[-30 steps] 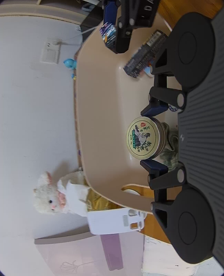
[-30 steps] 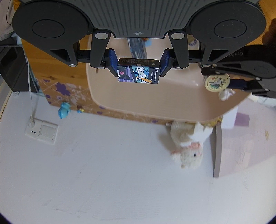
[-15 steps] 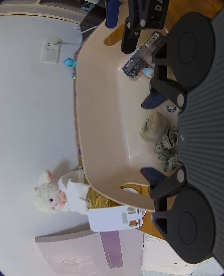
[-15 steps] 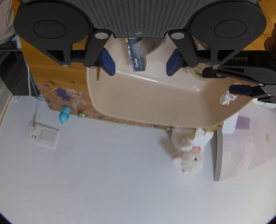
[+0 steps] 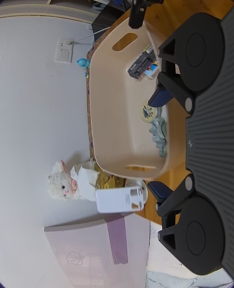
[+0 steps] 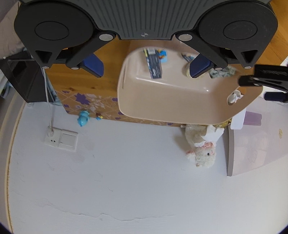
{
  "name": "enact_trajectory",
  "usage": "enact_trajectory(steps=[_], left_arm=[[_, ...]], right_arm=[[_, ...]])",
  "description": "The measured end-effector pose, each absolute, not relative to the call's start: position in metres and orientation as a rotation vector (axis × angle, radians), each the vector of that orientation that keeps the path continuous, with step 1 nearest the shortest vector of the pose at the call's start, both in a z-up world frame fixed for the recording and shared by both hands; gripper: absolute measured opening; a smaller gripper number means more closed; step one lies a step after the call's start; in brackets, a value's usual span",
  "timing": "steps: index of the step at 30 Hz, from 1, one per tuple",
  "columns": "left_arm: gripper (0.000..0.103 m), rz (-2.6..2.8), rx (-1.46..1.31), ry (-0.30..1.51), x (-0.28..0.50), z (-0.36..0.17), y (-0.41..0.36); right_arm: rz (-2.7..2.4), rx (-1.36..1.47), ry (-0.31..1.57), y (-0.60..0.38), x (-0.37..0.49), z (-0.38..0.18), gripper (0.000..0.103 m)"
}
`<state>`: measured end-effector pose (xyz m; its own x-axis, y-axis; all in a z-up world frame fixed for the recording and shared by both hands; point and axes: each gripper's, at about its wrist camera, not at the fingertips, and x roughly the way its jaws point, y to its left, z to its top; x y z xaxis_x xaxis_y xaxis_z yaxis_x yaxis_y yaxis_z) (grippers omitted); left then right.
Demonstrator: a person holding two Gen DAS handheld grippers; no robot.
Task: Organize objects
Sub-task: 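Withdraw both tools toward the black cube box and blue-white box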
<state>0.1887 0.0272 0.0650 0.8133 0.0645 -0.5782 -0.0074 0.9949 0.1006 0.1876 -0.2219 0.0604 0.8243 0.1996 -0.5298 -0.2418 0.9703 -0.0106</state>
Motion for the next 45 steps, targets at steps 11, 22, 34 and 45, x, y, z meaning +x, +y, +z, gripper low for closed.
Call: enact_trajectory(steps=[11, 22, 34, 45], left_arm=[[0.093, 0.056, 0.092, 0.653, 0.148, 0.051, 0.043], [0.094, 0.037, 0.126, 0.739, 0.131, 0.003, 0.034], [0.094, 0.001, 0.106, 0.783, 0.136, -0.025, 0.030], [0.094, -0.074, 0.058, 0.797, 0.149, -0.041, 0.019]], right_arm=[[0.239, -0.102, 0.625, -0.229, 0.151, 0.034, 0.103], [0.249, -0.131, 0.700, -0.226, 0.129, -0.005, 0.103], [0.273, -0.175, 0.770, -0.207, 0.133, -0.042, 0.103], [0.297, -0.178, 0.780, -0.185, 0.145, -0.057, 0.103]])
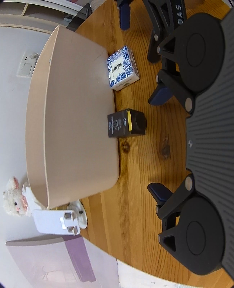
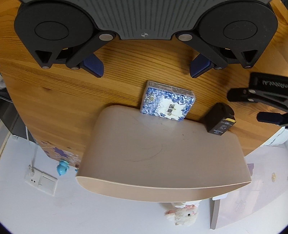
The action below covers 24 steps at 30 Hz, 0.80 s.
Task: Organize objects
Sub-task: 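Withdraw both tools toward the black cube box and blue-white box, then grasp the black cube box with the left tool while the right tool grasps the blue-and-white tissue box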
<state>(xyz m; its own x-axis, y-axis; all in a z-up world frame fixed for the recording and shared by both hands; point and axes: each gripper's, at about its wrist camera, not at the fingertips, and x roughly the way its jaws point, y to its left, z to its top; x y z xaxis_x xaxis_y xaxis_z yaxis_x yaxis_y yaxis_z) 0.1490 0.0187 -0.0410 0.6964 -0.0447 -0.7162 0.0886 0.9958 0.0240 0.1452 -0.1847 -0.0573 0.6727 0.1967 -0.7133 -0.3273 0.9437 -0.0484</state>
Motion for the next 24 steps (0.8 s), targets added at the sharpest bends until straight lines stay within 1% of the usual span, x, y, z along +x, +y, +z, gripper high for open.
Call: enact_trajectory(steps=[6, 16, 22, 24], left_arm=[[0.094, -0.053, 0.035, 0.785, 0.160, -0.048, 0.018], [0.097, -0.014, -0.006, 0.717, 0.170, -0.054, 0.025], [0.097, 0.006, -0.011, 0.691, 0.174, -0.056, 0.030], [0.094, 0.006, -0.013, 0.679, 0.172, -0.056, 0.031]], right_arm=[[0.312, -0.149, 0.775, -0.178, 0.152, -0.062, 0.103], [0.315, -0.139, 0.747, -0.159, 0.162, -0.069, 0.103], [0.290, -0.121, 0.716, -0.153, 0.164, -0.071, 0.103], [0.291, -0.116, 0.704, -0.154, 0.163, -0.072, 0.100]])
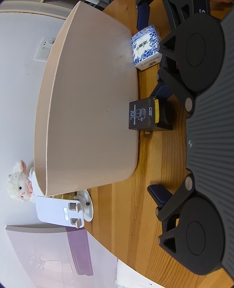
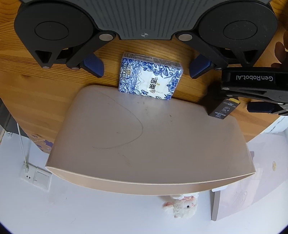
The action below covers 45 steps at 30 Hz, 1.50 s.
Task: Organize objects
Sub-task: 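Grasp the black cube box with the left tool while the right tool grasps the blue-and-white tissue box, then carry both held boxes over the beige bin and open both tools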
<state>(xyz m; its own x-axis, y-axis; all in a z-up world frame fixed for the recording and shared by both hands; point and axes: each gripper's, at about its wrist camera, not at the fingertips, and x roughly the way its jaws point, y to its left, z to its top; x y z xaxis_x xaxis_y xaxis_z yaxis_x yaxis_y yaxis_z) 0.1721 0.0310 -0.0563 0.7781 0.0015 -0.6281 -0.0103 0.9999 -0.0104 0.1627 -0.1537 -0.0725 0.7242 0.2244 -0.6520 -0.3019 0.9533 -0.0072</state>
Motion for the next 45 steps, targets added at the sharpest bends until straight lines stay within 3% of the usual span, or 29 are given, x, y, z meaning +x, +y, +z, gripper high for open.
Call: enact_trajectory(steps=[3, 5, 9, 25, 45], left_arm=[[0.075, -0.013, 0.014, 0.659, 0.168, -0.055, 0.030], [0.066, -0.037, 0.020, 0.657, 0.167, -0.053, 0.029], [0.034, -0.073, 0.025, 0.655, 0.162, -0.051, 0.023], [0.034, -0.087, 0.039, 0.625, 0.125, -0.017, 0.029], [0.034, -0.085, 0.046, 0.455, 0.116, 0.078, 0.020]], right_arm=[[0.310, -0.122, 0.689, -0.152, 0.158, -0.071, 0.087], [0.314, -0.123, 0.688, -0.150, 0.156, -0.068, 0.068], [0.312, -0.103, 0.694, -0.153, 0.157, -0.064, 0.064], [0.292, -0.010, 0.678, -0.211, 0.132, -0.025, 0.063], [0.311, 0.030, 0.450, -0.249, 0.119, 0.080, 0.063]])
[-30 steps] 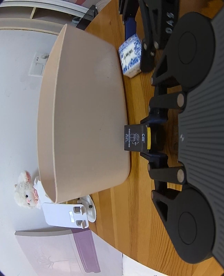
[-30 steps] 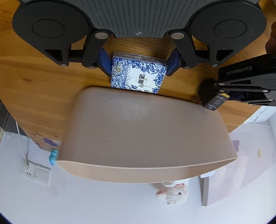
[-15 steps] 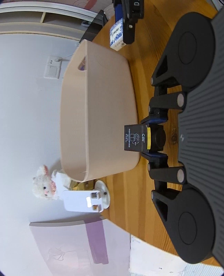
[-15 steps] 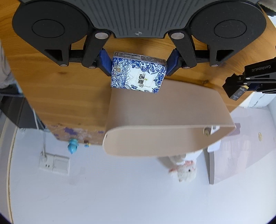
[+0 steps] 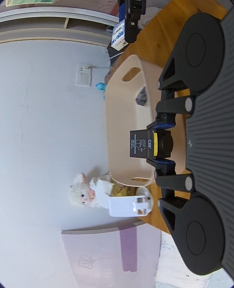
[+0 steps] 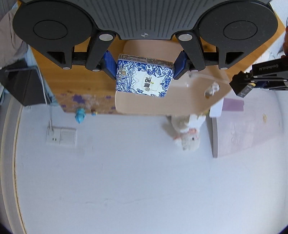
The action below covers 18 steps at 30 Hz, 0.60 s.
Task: Organize objects
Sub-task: 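Carry both held boxes over the beige bin and open both tools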
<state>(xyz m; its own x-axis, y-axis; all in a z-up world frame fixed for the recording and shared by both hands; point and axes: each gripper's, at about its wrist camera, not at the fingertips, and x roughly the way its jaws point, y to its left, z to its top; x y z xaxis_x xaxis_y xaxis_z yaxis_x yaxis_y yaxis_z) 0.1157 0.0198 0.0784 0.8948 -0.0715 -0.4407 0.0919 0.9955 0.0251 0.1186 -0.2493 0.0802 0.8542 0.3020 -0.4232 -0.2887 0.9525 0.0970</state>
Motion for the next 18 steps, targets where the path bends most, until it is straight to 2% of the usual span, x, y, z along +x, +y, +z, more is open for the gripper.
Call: enact_trajectory(steps=[9, 18], left_arm=[[0.034, -0.090, 0.045, 0.454, 0.161, 0.094, 0.013], [0.034, -0.057, 0.021, 0.562, 0.218, 0.074, 0.011]], right_arm=[[0.291, 0.034, 0.397, -0.247, 0.148, 0.108, 0.063], [0.275, 0.051, 0.465, -0.239, 0.200, 0.094, 0.063]])
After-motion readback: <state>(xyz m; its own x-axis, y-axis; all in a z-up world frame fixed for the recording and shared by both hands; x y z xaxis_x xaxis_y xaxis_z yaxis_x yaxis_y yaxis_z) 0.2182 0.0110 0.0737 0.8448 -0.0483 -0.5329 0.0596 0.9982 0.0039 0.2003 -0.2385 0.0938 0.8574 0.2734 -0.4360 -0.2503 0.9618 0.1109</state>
